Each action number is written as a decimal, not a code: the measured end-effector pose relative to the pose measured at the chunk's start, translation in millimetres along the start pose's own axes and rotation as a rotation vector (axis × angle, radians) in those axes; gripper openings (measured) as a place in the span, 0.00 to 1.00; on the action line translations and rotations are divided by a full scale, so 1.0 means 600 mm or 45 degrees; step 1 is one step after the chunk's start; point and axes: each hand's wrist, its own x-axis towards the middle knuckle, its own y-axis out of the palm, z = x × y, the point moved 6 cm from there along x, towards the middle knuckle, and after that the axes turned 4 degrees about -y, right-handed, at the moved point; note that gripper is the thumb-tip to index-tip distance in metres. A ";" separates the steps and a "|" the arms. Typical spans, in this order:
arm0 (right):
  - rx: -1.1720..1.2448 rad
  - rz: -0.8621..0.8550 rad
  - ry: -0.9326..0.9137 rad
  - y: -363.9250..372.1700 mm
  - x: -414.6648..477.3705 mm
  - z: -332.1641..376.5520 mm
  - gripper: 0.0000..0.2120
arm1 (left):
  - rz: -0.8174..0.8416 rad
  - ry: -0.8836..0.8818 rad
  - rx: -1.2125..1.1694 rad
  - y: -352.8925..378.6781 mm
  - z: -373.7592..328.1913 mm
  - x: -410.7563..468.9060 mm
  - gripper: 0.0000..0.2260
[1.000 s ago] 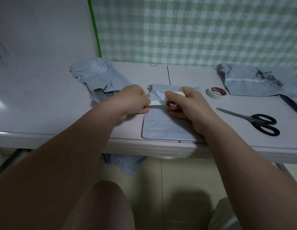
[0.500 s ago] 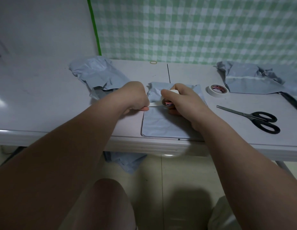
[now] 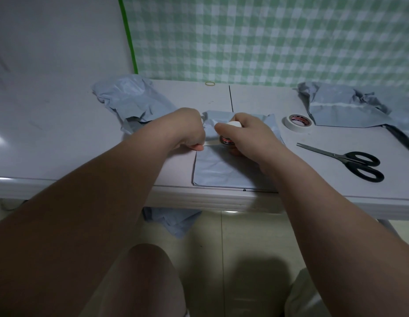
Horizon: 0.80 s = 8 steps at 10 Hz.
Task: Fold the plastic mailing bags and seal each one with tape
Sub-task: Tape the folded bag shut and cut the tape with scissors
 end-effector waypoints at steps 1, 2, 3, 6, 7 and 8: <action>-0.030 0.015 -0.010 0.003 0.001 0.004 0.11 | 0.038 -0.020 -0.011 0.004 -0.007 0.005 0.10; -0.059 0.025 -0.019 0.003 0.002 0.007 0.11 | 0.073 -0.062 -0.027 0.004 -0.011 -0.004 0.15; -0.073 0.034 -0.028 0.002 0.001 0.010 0.12 | -0.010 -0.031 0.043 -0.008 -0.011 -0.019 0.05; -0.118 0.062 -0.052 0.002 -0.004 0.014 0.16 | -0.474 0.350 -0.178 0.001 -0.018 -0.084 0.23; -0.128 0.041 -0.070 0.000 -0.005 0.014 0.19 | -0.286 0.422 -0.078 0.048 -0.020 -0.096 0.31; -0.135 0.026 -0.088 -0.001 -0.006 0.011 0.22 | -0.193 0.433 0.000 0.074 -0.009 -0.097 0.36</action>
